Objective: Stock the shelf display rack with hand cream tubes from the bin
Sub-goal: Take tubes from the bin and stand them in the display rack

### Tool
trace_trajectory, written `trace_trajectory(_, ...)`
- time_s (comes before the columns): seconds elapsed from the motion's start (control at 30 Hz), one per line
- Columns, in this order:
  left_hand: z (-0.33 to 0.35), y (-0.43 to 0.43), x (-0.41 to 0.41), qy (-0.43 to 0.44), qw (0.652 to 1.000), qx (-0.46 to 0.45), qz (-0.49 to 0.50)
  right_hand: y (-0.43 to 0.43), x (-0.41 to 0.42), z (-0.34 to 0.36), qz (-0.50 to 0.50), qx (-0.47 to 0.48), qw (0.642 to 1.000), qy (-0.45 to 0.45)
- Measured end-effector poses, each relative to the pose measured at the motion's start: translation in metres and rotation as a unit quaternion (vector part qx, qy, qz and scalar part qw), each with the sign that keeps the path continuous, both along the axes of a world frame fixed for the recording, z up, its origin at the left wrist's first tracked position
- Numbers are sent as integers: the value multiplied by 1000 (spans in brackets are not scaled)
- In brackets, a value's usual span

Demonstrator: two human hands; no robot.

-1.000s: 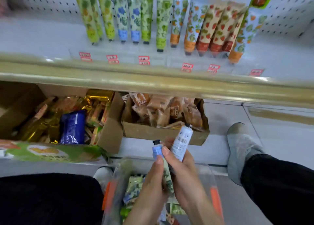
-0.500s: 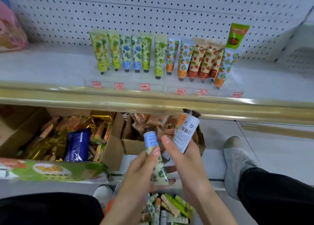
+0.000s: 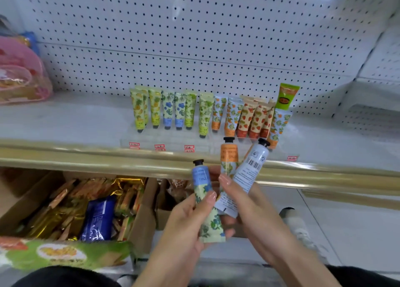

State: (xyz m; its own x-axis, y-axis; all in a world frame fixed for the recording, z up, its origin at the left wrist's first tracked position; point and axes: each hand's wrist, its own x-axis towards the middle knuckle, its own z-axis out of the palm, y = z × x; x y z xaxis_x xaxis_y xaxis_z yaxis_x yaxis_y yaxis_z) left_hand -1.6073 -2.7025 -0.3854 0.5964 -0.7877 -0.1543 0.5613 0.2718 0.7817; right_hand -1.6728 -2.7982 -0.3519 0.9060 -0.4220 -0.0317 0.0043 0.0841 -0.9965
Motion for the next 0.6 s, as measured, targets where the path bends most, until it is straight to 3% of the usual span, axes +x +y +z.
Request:
trace_trajectory(0.37, 11, 9, 33, -41, 999, -16, -22, 3, 30, 10, 26, -86, 996, -16)
trace_trajectory(0.5, 15, 3, 45, -33, 999, -6, 27, -1, 41, 7, 9, -79, 997, -24)
trace_trajectory(0.6, 11, -4, 62, -69, 992, 28, 101, -16, 46, 8, -62, -97, 993, -19)
